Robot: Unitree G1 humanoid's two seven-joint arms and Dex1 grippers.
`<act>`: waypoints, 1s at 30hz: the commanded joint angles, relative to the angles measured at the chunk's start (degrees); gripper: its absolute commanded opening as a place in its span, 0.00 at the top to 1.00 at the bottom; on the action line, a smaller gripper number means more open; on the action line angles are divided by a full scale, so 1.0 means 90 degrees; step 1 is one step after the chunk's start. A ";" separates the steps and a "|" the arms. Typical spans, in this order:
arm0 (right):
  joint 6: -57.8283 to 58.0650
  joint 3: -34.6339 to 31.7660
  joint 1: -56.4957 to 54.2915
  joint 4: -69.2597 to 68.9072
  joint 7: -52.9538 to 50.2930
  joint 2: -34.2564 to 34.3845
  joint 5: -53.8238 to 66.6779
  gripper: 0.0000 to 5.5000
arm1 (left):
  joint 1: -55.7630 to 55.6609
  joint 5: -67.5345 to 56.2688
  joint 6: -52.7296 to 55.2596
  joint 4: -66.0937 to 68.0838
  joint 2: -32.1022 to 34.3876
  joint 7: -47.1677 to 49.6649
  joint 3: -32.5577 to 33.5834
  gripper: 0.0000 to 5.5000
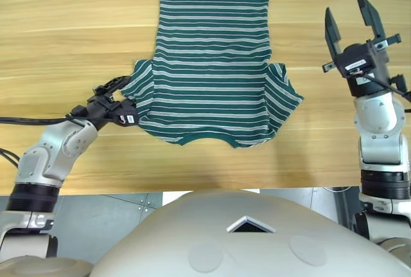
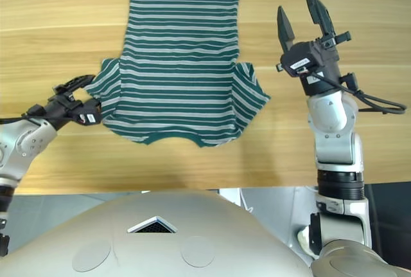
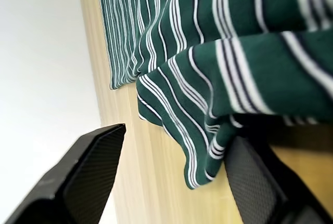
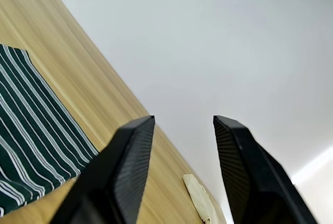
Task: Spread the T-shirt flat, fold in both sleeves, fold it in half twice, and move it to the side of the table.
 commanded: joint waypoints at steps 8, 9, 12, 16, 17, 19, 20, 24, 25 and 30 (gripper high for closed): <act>0.0005 -0.0023 0.0007 0.0178 -0.0055 0.0149 -0.0156 0.62 | 0.0167 0.0298 0.0610 0.0463 0.0031 0.0105 -0.0436 0.40; 0.0009 -0.0015 0.0007 0.0165 -0.0045 0.0159 -0.0159 0.62 | 0.0142 0.0290 0.0593 0.0472 0.0007 0.0117 -0.0502 0.40; 0.0012 -0.0031 0.0020 0.0117 -0.0016 0.0166 -0.0146 0.62 | 0.0108 0.0217 0.0514 0.0427 -0.0059 0.0111 -0.0700 0.40; 0.0034 -0.0060 0.0028 0.0082 0.0013 0.0155 -0.0122 0.62 | 0.0142 0.0168 0.0535 0.0373 -0.0027 0.0071 -0.0792 0.51; 0.0040 -0.0063 0.0034 0.0077 0.0020 0.0155 -0.0113 0.62 | 0.0143 0.0160 0.0550 0.0377 -0.0012 0.0071 -0.0804 0.54; 0.0053 -0.0069 0.0063 0.0047 0.0031 0.0156 -0.0102 0.62 | 0.0144 0.0165 0.0620 0.0386 0.0024 0.0089 -0.0790 0.61; 0.0055 -0.0073 0.0077 0.0040 0.0035 0.0155 -0.0097 0.62 | 0.0145 0.0214 0.0702 0.0371 0.0045 0.0123 -0.0765 0.64; 0.0050 -0.0077 0.0120 0.0034 0.0051 0.0146 -0.0083 0.62 | 0.0181 0.0299 0.0994 0.0271 0.0064 0.0227 -0.0683 0.76; 0.0050 -0.0079 0.0130 0.0034 0.0056 0.0143 -0.0080 0.62 | 0.0173 0.0319 0.1062 0.0259 0.0066 0.0250 -0.0678 0.80; 0.0053 -0.0084 0.0145 0.0061 0.0061 0.0142 -0.0070 0.62 | 0.0094 0.0387 0.1360 0.0262 -0.0011 0.0424 -0.0632 0.94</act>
